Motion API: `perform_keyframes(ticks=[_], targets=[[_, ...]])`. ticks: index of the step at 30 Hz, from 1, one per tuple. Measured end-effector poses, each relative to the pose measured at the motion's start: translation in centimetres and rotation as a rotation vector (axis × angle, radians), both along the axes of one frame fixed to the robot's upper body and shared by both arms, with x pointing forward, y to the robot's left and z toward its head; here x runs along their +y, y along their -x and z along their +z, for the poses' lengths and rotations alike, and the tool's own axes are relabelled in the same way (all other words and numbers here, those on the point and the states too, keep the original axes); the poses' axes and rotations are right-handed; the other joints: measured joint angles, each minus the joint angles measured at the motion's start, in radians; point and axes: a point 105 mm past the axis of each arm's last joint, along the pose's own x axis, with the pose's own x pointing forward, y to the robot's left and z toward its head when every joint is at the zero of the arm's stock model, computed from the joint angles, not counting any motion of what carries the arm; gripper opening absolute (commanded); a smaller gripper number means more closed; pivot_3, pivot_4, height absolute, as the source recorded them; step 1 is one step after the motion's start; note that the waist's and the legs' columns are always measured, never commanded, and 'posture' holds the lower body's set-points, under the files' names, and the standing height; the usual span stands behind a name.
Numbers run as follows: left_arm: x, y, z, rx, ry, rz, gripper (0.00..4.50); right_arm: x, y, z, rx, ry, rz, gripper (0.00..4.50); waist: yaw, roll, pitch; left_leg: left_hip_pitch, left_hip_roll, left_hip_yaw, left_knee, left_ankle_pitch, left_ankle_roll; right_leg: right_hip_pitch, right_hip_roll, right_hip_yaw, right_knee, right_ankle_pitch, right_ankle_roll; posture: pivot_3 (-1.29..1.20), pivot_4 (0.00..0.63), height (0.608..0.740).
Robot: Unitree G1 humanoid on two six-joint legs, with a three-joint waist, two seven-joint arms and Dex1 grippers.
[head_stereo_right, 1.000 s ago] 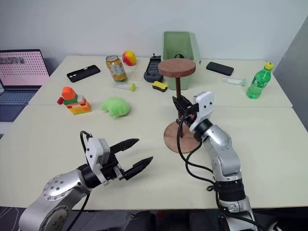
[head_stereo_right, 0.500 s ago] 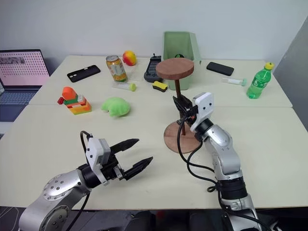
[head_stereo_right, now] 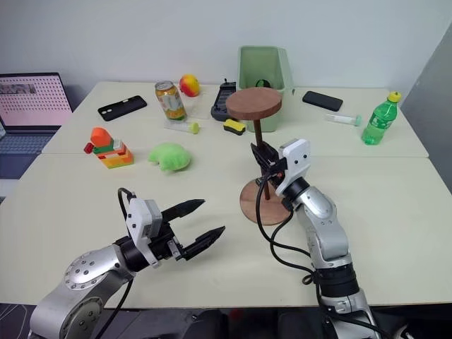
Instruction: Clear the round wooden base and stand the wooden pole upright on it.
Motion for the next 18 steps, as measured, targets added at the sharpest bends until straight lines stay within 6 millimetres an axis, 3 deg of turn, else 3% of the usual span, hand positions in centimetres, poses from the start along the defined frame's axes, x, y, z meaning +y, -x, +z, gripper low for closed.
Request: perform_keyframes(ticks=[10, 14, 16, 18], targets=[[0.0, 0.0, 0.0, 0.002, 0.002, 0.003, 4.50, -0.3, 0.0, -0.2, -0.013, 0.016, -0.007, 0.24, 0.000, 0.000, 0.000, 0.000, 0.000, 0.000, 0.000, 0.000, 0.000, 0.000, 0.000, 0.000, 0.000, 0.000, 0.000, 0.00, 0.150, 0.740], [0.1, 0.0, -0.1, 0.005, 0.000, 0.007, 4.50, -1.4, 1.3, -1.3, -0.013, 0.089, 0.012, 0.24, 0.006, 0.000, -0.002, 0.001, -0.001, -0.001, 0.000, 0.000, 0.000, 0.003, 0.000, 0.000, -0.002, 0.000, 0.000, 0.00, 0.150, 0.740], [0.2, 0.1, -0.2, 0.010, -0.003, 0.009, 4.50, -1.9, 1.9, -1.9, -0.005, 0.103, 0.013, 0.24, 0.006, -0.001, -0.003, 0.005, -0.001, -0.002, 0.000, 0.000, 0.000, 0.008, 0.000, 0.000, -0.002, 0.000, 0.000, 0.00, 0.150, 0.740], [0.2, 0.1, -0.2, 0.010, -0.003, 0.009, 4.50, -2.1, 2.1, -2.5, 0.014, 0.119, 0.012, 0.24, 0.006, -0.001, -0.003, 0.019, -0.001, -0.001, -0.006, 0.000, 0.000, 0.021, 0.000, 0.000, -0.008, -0.001, -0.001, 0.00, 0.150, 0.740]])
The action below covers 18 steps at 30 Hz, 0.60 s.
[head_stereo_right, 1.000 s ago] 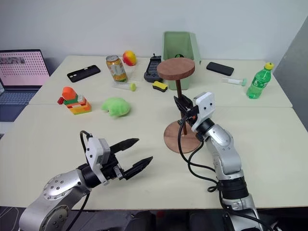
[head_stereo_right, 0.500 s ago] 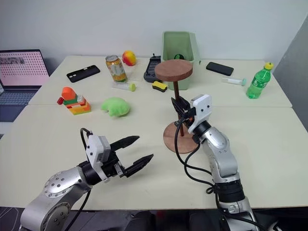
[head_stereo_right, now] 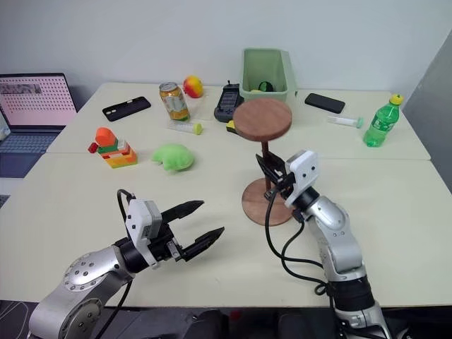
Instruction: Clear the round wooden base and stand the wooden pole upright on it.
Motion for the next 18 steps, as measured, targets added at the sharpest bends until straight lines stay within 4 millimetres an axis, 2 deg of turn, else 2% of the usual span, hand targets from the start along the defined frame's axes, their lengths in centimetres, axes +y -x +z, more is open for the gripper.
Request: perform_keyframes(ticks=[2, 15, 17, 18], targets=[[0.0, 0.0, 0.0, -0.001, 0.000, -0.001, 4.50, -0.1, -0.1, -0.3, 0.019, 0.012, -0.010, 0.24, -0.001, 0.000, -0.001, 0.017, -0.001, 0.001, -0.010, 0.000, 0.000, 0.016, 0.001, 0.000, -0.009, -0.001, -0.001, 0.00, 0.150, 0.740], [0.0, -0.1, 0.2, -0.007, 0.000, 0.001, 4.50, 0.4, -1.1, 0.0, 0.093, 0.031, -0.005, 0.24, -0.002, -0.002, -0.008, 0.016, 0.000, 0.000, -0.010, 0.000, 0.000, 0.016, 0.001, 0.001, -0.009, -0.002, -0.002, 0.00, 0.150, 0.740], [0.0, -0.1, 0.1, -0.007, 0.000, 0.001, 4.50, 0.4, -0.9, 0.0, 0.092, 0.044, 0.013, 0.94, -0.002, -0.002, -0.008, 0.016, 0.000, 0.000, -0.011, 0.000, 0.000, 0.016, 0.001, 0.001, -0.010, -0.002, -0.002, 0.00, 0.150, 0.740], [0.0, -0.1, 0.1, -0.007, 0.000, 0.001, 4.50, 0.3, -0.9, -0.3, 0.103, 0.071, 0.021, 1.10, -0.002, -0.002, -0.008, 0.016, 0.000, 0.000, -0.011, 0.000, 0.000, 0.016, 0.001, 0.001, -0.010, -0.002, -0.002, 0.00, 0.150, 0.740]])
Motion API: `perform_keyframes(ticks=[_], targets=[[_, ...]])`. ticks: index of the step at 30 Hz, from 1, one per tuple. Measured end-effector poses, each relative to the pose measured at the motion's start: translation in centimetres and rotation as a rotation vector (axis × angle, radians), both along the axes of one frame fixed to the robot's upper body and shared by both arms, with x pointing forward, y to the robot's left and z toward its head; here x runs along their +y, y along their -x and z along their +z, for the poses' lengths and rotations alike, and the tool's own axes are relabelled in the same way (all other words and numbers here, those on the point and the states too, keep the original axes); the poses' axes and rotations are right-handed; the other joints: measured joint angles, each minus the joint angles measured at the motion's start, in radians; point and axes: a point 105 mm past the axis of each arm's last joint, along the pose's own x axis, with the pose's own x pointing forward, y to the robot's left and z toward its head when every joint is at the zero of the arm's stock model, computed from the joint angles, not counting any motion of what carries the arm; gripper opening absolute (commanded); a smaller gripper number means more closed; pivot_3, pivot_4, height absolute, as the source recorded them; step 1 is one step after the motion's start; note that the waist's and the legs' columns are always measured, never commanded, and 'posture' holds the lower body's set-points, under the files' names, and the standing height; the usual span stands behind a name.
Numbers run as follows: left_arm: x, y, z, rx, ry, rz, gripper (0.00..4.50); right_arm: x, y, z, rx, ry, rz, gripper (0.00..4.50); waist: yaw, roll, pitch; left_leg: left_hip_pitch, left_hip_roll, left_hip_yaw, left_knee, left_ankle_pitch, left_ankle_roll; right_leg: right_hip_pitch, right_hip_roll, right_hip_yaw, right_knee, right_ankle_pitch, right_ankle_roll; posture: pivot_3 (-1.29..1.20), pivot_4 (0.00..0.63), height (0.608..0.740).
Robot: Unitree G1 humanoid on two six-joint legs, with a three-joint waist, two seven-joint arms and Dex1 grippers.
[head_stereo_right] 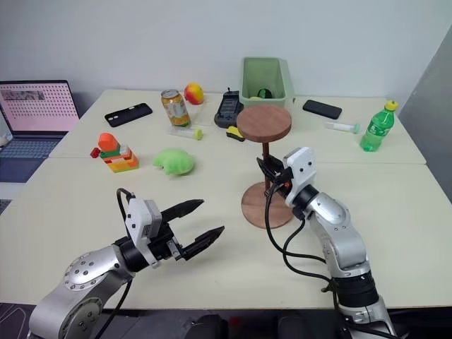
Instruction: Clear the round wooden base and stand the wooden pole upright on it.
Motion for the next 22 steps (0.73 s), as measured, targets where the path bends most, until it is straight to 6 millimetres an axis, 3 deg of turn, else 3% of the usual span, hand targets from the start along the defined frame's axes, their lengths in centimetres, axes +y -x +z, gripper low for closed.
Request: perform_keyframes(ticks=[3, 4, 7, 10, 14, 19, 22], targets=[[0.1, 0.0, -0.1, 0.004, 0.000, 0.004, 4.50, -0.8, 0.3, -4.9, 0.191, 0.082, 0.011, 1.79, 0.000, 0.001, 0.008, -0.005, 0.000, 0.001, 0.000, 0.000, 0.000, -0.005, 0.000, 0.001, 0.000, 0.000, 0.000, 0.00, 0.150, 0.740], [0.2, -0.1, -0.2, 0.008, 0.000, 0.006, 4.50, -0.9, 0.4, -5.4, 0.222, 0.088, 0.022, 2.09, -0.002, 0.005, 0.012, -0.007, -0.001, 0.002, 0.000, 0.000, 0.000, -0.008, 0.000, 0.002, 0.001, 0.000, 0.000, 0.00, 0.150, 0.740], [0.2, -0.3, -0.1, 0.003, -0.006, 0.002, 4.50, -1.2, 0.5, -3.5, 0.187, 0.088, 0.061, 2.81, -0.005, 0.008, 0.013, -0.011, 0.000, 0.002, 0.000, 0.000, 0.000, -0.012, 0.000, 0.002, 0.001, 0.000, 0.000, 0.00, 0.150, 0.740], [0.3, -0.8, 0.2, -0.010, -0.011, -0.002, 4.50, -2.7, 0.5, -1.1, 0.133, 0.135, 0.069, 3.63, -0.004, 0.008, 0.014, -0.013, 0.000, 0.000, 0.000, 0.000, 0.000, -0.013, 0.000, 0.000, 0.000, 0.000, 0.000, 0.00, 0.150, 0.740], [0.8, -1.6, 0.4, -0.011, -0.056, -0.035, 4.50, -3.8, 1.1, -0.5, 0.168, 0.198, 0.117, 4.50, -0.003, 0.007, 0.015, -0.014, 0.000, -0.001, 0.000, 0.000, 0.000, -0.013, 0.000, -0.001, 0.000, 0.000, 0.000, 0.00, 0.150, 0.740], [3.9, -3.1, 1.2, 0.087, -0.273, -0.127, 4.50, -6.6, 3.9, 0.6, 0.274, 0.391, 0.286, 4.50, 0.000, 0.008, 0.022, -0.020, -0.002, -0.001, 0.001, 0.000, 0.000, -0.019, 0.000, -0.006, 0.001, 0.000, 0.000, 0.00, 0.150, 0.740], [5.6, -4.6, 3.3, 0.094, -0.301, -0.117, 4.50, -7.9, 4.9, 1.6, 0.304, 0.447, 0.333, 4.50, -0.002, 0.006, 0.024, -0.021, -0.001, 0.000, 0.001, 0.000, 0.000, -0.020, 0.000, -0.006, 0.000, 0.000, 0.000, 0.00, 0.150, 0.740]])
